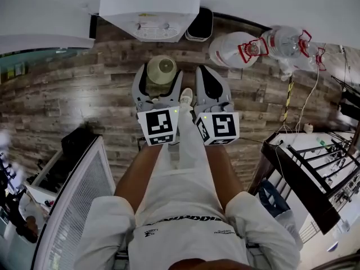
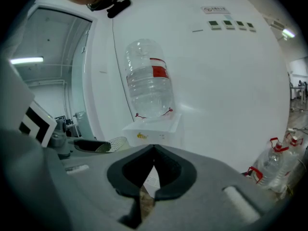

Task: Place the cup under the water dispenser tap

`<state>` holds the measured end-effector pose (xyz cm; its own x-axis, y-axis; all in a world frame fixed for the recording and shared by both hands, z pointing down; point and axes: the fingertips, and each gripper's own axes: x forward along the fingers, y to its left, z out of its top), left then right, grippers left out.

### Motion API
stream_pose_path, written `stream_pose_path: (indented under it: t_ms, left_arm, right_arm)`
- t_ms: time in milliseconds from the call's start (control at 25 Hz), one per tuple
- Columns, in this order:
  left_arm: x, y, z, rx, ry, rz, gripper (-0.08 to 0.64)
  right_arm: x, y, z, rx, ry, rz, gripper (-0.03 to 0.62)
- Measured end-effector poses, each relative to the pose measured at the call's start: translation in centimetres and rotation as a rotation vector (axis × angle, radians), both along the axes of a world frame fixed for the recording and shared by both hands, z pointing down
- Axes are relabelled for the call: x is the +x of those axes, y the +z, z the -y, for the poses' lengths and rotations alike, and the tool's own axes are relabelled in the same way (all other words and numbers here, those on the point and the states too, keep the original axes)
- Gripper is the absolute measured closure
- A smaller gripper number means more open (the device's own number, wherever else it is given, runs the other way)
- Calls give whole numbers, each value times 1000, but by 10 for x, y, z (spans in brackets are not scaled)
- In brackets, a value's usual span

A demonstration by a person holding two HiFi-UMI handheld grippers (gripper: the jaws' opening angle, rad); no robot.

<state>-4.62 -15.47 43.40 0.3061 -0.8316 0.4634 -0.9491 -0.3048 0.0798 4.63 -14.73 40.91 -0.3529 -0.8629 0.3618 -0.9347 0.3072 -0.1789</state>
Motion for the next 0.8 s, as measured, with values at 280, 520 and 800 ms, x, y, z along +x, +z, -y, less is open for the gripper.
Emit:
stream_pose_path:
  t_ms: [280,520,800]
  left_arm:
    - [4,52,15,-24,9,43,192]
    - [9,92,30,-29,27,86,192]
    - [16,141,41,-51,34,109,192]
  right_arm:
    - [14,45,6,-15,22,-6,595]
    - [17,81,7,-37,24,9,595]
    - [21,116,5,-57,28,13,595]
